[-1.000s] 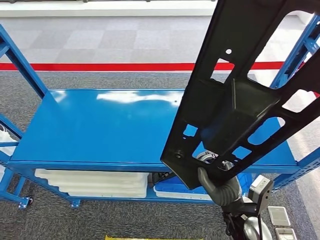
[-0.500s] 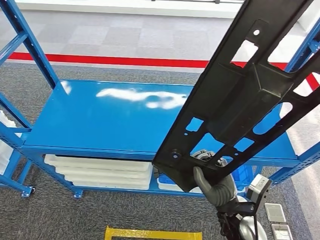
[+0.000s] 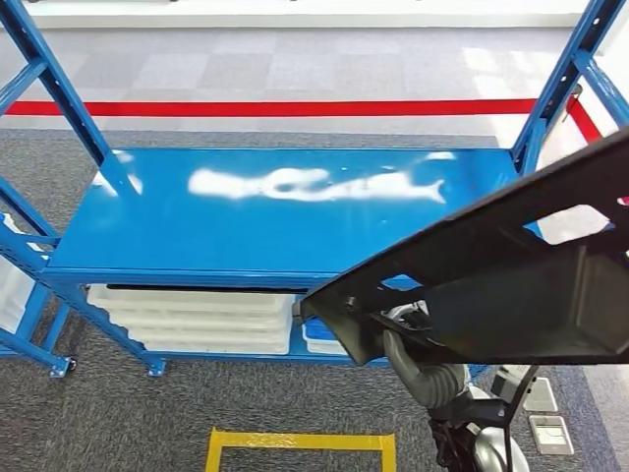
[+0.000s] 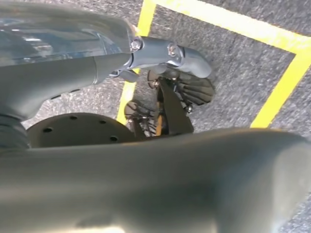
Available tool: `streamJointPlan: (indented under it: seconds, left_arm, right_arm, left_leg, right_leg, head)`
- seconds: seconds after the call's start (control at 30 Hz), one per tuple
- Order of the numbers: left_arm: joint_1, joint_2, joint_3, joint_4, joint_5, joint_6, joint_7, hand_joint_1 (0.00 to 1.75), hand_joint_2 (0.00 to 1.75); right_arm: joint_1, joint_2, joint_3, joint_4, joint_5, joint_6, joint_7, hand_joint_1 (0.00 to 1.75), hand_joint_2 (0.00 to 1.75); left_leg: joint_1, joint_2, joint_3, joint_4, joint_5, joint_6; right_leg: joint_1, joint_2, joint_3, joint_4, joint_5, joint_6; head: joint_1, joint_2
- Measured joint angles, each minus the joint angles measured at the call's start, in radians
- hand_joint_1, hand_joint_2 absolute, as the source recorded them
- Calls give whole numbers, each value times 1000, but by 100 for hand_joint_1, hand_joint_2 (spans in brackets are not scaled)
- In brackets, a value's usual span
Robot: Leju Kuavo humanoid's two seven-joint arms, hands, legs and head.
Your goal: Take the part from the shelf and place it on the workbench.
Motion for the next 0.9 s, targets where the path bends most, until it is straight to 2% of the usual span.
streamJointPlan:
  seconds: [0.07, 0.1, 0.13, 0.17, 0.2, 0.23, 0.3, 0.33, 0.37, 0.43, 0.47, 0.5, 0.57, 0.6, 0.63, 0.67, 0.7, 0.73, 0.8, 0.83, 0.9]
  left_arm:
    - [0, 0, 0, 0, 0, -1, 1, 0, 175]
    - [0, 0, 0, 0, -1, -1, 1, 0, 175]
    - [0, 0, 0, 0, -1, -2, 1, 0, 175]
    - [0, 0, 0, 0, -2, -2, 1, 0, 175]
    - [-1, 0, 0, 0, -3, -2, 1, 0, 175]
    - [-2, 0, 0, 0, -4, -2, 1, 0, 175]
    - [-4, 1, -1, 0, -9, -3, 1, 0, 175]
    - [-5, 2, -1, 0, -11, -3, 1, 0, 175]
    - [-6, 2, -1, 0, -14, -3, 1, 0, 175]
    - [-7, 2, -1, 0, -15, -3, 1, 0, 175]
    - [-7, 2, -1, 0, -15, -2, 1, 0, 175]
    - [-7, 2, -2, 0, -15, -2, 1, 0, 175]
    - [-6, 2, -2, 0, -15, -2, 0, 0, 175]
    - [-6, 2, -2, 0, -16, -2, 0, 0, 175]
    - [-6, 2, -2, 0, -17, -2, 0, 0, 175]
    - [-6, 2, -2, 0, -17, -2, 0, 0, 175]
    - [-6, 2, -3, 0, -18, -2, 0, 0, 175]
    - [-6, 2, -3, 0, -18, -2, 0, 0, 175]
    - [-7, 2, -4, 0, -19, -2, 0, 0, 175]
    - [-7, 2, -4, 0, -20, -2, 0, 0, 175]
    - [-8, 2, -4, 0, -21, -1, 2, 0, 175]
  right_arm:
    - [0, -1, 1, -2, 1, 7, -6, 175, 175]
    - [0, -3, 1, -2, 2, 10, -7, 175, 175]
    - [0, -4, 1, -2, 3, 14, -7, 175, 175]
    - [0, -5, 2, -2, 4, 18, -10, 175, 175]
    - [0, -6, 2, -2, 6, 22, -14, 175, 175]
    - [0, -7, 2, -2, 7, 26, -18, 175, 175]
    - [0, -8, 1, -3, 9, 32, -24, 175, 175]
    - [-1, -9, 1, -4, 10, 33, -24, 175, 175]
    - [-2, -9, 1, -4, 10, 34, -24, 175, 175]
    - [-2, -12, 2, -4, 11, 36, -24, 175, 175]
    - [-1, -13, 2, -4, 11, 37, -24, 175, 175]
    - [-1, -16, 2, -4, 12, 37, -24, 175, 175]
    - [-1, -20, 2, -4, 15, 39, -24, 175, 175]
    - [-1, -22, 2, -4, 17, 40, -24, 175, 175]
    - [0, -23, 3, -3, 20, 43, -26, 175, 175]
    - [-1, -24, 3, -3, 22, 45, -28, 175, 175]
    - [-1, -25, 3, -3, 25, 48, -32, 175, 175]
    - [-3, -27, 4, -3, 28, 50, -36, 175, 175]
    - [-7, -30, 5, -3, 37, 53, -40, 175, 175]
    - [-10, -31, 5, -3, 44, 53, -41, 175, 175]
    - [-14, -36, 5, -3, 55, 55, -41, 175, 175]
  left_leg:
    - [5, 0, -22, 110, -89, -9]
    - [7, 0, -27, 162, -112, -11]
    - [8, 0, -21, 191, -112, -12]
    - [8, 0, -1, 186, -92, -11]
    - [8, -1, 35, 147, -63, -7]
    - [7, -1, 84, 82, -38, -1]
    - [3, -2, 173, -55, -24, 11]
    - [-1, -3, 196, -94, -29, 15]
    - [-4, -3, 203, -112, -33, 17]
    - [-3, 0, 193, -121, -27, 26]
    - [-2, 2, 185, -124, -21, 34]
    - [0, 4, 175, -127, -12, 41]
    - [-1, 7, 152, -126, 5, 51]
    - [-3, 7, 141, -124, 12, 51]
    - [-4, 8, 130, -122, 19, 52]
    - [-5, 8, 120, -119, 25, 52]
    - [-5, 8, 112, -115, 29, 50]
    - [-5, 8, 105, -110, 32, 49]
    - [-8, 8, 94, -97, 34, 44]
    - [-9, 8, 90, -93, 36, 41]
    - [-11, 8, 83, -89, 42, 29]
  right_leg:
    - [2, -3, -24, 2, 18, -7]
    - [3, -4, -36, 3, 27, -7]
    - [4, -5, -50, 6, 36, -7]
    - [5, -6, -64, 9, 44, -6]
    - [6, -6, -77, 13, 52, -4]
    - [6, -6, -87, 16, 59, -1]
    - [8, -5, -99, 19, 72, 9]
    - [8, -6, -103, 19, 80, 15]
    - [7, -6, -106, 19, 87, 22]
    - [5, -5, -117, 22, 91, 34]
    - [5, -3, -126, 35, 73, 37]
    - [6, -1, -138, 64, 40, 39]
    - [6, 1, -170, 175, -47, 41]
    - [6, 2, -184, 236, -74, 43]
    - [6, 2, -188, 277, -79, 44]
    - [6, 3, -176, 284, -64, 45]
    - [6, 3, -144, 250, -37, 44]
    - [6, 4, -96, 183, -10, 42]
    - [8, 3, -9, 45, 9, 35]
    - [10, 4, 13, 7, 7, 31]
    - [11, 4, 13, -10, 1, 22]
  head:
    - [0, 0]
    - [0, 0]
    - [0, 0]
    - [0, 0]
    - [0, 0]
    - [0, 0]
    - [0, 0]
    - [0, 0]
    - [0, 0]
    - [0, 0]
    - [0, 0]
    - [1, 0]
    - [1, 0]
    - [1, 0]
    - [1, 0]
    - [1, 0]
    - [1, 0]
    - [1, 0]
    - [1, 0]
    - [1, 0]
    - [0, 0]
